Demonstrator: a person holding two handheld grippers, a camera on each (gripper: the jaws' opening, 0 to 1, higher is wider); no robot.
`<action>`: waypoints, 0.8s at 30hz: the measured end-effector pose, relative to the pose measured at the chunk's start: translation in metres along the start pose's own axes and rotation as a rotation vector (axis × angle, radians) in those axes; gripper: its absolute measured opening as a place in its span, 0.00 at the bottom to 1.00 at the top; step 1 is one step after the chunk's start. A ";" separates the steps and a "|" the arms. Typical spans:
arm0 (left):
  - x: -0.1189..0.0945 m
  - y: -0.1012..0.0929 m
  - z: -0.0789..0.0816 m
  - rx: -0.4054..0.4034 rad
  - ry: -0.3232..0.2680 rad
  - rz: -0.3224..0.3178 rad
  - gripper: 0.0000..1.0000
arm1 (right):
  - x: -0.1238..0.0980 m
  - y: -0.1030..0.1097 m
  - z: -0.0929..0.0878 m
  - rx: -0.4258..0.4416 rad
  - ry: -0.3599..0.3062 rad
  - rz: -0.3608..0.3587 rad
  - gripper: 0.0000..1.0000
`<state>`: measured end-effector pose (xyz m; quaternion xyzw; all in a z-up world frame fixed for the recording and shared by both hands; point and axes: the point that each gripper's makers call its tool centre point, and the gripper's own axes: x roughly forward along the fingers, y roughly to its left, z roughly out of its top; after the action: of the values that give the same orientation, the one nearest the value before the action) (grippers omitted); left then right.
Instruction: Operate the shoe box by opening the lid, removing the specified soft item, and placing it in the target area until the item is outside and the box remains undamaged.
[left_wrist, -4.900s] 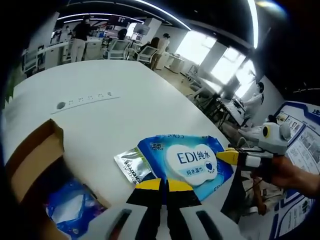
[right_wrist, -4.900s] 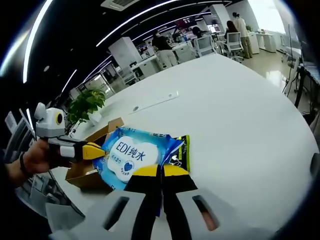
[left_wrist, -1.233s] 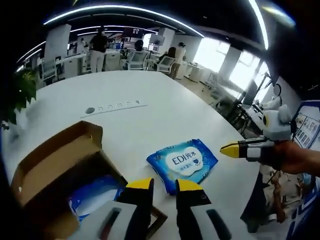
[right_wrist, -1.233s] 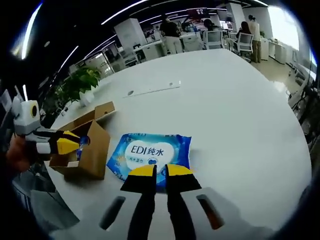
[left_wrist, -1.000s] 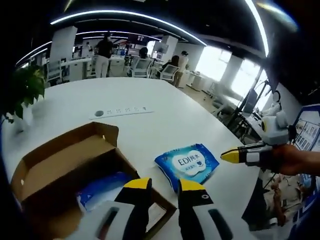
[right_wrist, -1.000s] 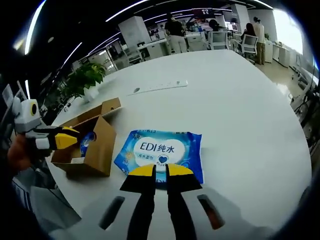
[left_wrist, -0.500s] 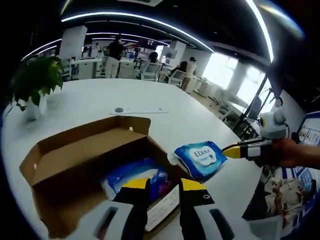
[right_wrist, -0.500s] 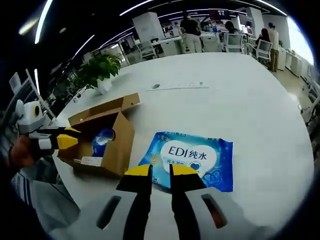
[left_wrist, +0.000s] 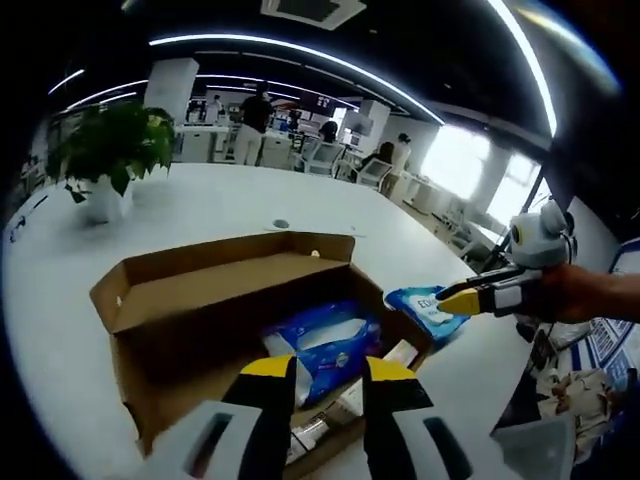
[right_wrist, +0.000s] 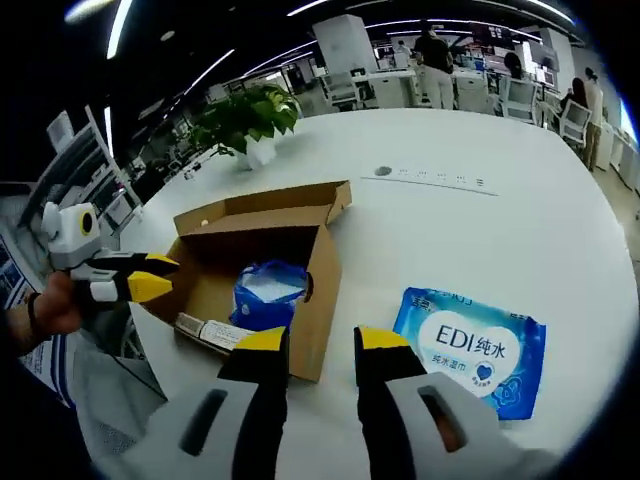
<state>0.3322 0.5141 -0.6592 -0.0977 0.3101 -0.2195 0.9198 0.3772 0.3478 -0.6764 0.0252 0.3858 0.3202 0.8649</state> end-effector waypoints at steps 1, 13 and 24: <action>-0.004 0.005 -0.002 -0.008 -0.004 0.007 0.26 | 0.004 0.006 0.002 -0.008 0.003 0.009 0.25; -0.033 0.040 -0.008 -0.033 -0.036 0.067 0.28 | 0.035 0.050 0.006 -0.203 0.070 0.079 0.34; -0.053 0.060 -0.025 -0.065 -0.053 0.114 0.29 | 0.052 0.070 0.006 -0.366 0.132 0.115 0.40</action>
<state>0.2995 0.5908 -0.6694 -0.1156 0.2977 -0.1536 0.9351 0.3693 0.4344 -0.6853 -0.1315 0.3751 0.4346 0.8082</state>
